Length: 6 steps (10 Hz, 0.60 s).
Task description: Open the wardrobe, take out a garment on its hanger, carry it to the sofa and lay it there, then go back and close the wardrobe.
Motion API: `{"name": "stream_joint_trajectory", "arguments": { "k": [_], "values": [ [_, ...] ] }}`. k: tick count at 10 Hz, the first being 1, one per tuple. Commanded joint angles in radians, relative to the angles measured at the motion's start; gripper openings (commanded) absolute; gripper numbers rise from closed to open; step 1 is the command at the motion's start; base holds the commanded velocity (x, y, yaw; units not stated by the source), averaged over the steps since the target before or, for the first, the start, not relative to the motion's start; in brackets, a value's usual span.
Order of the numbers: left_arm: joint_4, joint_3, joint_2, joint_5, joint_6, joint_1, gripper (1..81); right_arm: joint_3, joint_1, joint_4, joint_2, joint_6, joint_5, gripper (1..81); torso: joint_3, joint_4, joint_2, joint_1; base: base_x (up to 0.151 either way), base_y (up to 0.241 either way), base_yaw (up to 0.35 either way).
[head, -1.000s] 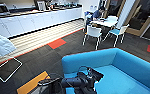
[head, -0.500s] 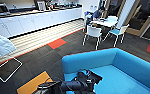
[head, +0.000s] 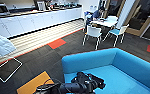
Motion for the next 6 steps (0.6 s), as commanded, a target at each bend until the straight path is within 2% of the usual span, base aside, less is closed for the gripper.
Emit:
{"name": "stream_joint_trajectory", "arguments": {
  "k": [1, 6],
  "values": [
    [-0.107, 0.054, -0.091, -0.101, -0.021, -0.040, 81.1, 0.007, 0.004, 0.002, 0.003, 0.001, -0.065, 81.1, 0.000, 0.000, 0.000, 0.000, 0.000, 0.000, 0.000],
    [-0.092, 0.027, -0.238, -0.129, -0.014, 0.137, 81.1, 0.007, 0.005, 0.002, 0.003, -0.001, -0.065, 81.1, 0.000, 0.000, 0.000, 0.000, 0.000, 0.000, 0.000]
  ]
}}
